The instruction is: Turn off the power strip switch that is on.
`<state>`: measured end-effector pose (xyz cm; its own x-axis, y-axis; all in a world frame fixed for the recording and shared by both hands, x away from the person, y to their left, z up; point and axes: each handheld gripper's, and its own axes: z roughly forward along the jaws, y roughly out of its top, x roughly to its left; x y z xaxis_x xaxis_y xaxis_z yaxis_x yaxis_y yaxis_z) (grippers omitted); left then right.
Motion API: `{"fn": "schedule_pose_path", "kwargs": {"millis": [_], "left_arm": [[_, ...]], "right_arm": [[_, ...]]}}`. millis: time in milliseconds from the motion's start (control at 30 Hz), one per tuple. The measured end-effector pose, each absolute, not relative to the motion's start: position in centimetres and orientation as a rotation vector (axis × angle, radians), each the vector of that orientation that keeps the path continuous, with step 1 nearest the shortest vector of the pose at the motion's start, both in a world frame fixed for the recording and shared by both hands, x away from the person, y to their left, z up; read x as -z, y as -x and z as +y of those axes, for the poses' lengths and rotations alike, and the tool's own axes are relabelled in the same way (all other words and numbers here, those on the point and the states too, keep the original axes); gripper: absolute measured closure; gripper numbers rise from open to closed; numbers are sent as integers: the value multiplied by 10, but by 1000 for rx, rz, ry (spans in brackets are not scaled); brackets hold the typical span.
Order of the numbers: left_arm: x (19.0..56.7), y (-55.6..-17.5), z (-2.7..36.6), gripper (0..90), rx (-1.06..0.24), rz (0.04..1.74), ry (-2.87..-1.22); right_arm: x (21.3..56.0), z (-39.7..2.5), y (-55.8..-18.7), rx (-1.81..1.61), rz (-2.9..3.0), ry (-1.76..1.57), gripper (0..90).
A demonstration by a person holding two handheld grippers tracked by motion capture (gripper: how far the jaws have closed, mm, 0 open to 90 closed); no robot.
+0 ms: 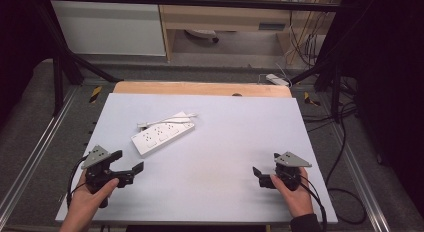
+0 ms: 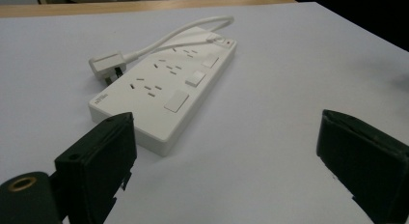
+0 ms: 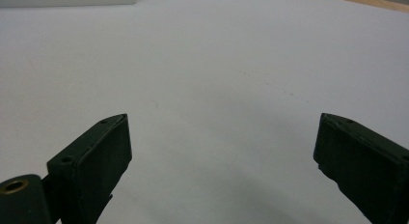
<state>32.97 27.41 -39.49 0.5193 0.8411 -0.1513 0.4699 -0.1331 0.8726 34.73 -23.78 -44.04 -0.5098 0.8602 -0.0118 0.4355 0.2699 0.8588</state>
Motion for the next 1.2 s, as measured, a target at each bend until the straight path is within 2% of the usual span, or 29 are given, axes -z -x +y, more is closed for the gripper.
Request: {"fn": "schedule_pose_path", "kwargs": {"millis": [400,1200], "left_arm": [[385,-347,260,73,-438,1086,-1812],[364,-372,240,77,-452,1068,-1822]], "right_arm": [[441,-238,-347,-1159,2067,-1170,64],[441,-238,-347,-1150,2066,-1180,65]]}}
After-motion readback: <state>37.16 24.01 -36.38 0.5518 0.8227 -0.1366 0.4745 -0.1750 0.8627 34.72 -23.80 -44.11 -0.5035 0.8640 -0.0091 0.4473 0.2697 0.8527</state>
